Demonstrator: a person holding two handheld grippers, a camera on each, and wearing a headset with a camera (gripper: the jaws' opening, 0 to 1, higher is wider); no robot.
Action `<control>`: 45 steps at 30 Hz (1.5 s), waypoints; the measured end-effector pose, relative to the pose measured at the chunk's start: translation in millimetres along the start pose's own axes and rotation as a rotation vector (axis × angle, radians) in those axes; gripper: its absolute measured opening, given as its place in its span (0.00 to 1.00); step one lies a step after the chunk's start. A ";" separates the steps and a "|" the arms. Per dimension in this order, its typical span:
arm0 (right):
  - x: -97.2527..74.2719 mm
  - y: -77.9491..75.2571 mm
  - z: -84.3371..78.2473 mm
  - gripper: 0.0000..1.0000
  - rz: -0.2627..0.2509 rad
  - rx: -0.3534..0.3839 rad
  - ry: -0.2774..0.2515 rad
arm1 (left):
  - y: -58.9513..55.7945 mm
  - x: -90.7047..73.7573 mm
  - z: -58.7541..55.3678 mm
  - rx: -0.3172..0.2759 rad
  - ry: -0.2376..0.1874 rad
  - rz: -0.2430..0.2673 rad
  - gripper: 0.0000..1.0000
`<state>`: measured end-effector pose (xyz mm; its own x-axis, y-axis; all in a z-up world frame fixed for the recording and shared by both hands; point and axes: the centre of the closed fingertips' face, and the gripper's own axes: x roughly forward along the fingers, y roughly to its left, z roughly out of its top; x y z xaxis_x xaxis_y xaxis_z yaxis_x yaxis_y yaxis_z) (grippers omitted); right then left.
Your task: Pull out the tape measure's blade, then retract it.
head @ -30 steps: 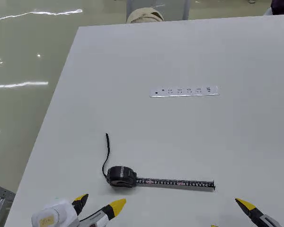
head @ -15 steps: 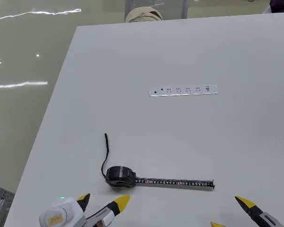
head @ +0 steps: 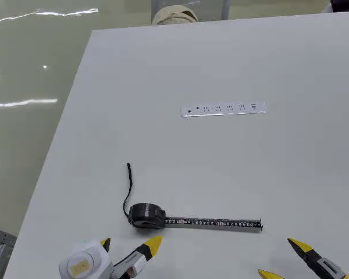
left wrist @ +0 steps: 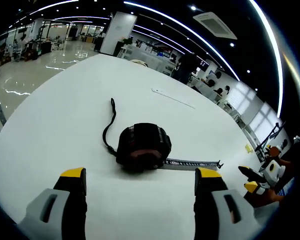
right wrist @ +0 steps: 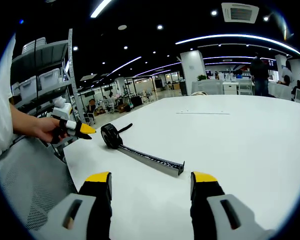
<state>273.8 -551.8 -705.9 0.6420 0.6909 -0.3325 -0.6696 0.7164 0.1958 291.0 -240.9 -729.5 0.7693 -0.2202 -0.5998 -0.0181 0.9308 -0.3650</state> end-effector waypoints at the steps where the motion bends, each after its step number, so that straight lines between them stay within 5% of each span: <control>1: 0.3 -0.1 0.3 0.64 0.001 0.003 0.000 | 1.9 1.4 -1.2 -0.001 -0.002 0.007 0.89; 26: 9.4 -9.2 -3.8 0.63 0.017 0.003 0.004 | -15.1 25.9 6.0 0.029 -0.062 0.034 0.89; 45: 21.2 -18.2 1.6 0.60 0.047 -0.003 0.005 | -13.4 43.4 4.6 0.009 -0.044 0.070 0.88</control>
<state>300.2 -550.0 -715.0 0.6078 0.7235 -0.3272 -0.7002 0.6827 0.2089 327.6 -261.5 -747.3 0.7934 -0.1419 -0.5920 -0.0674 0.9460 -0.3171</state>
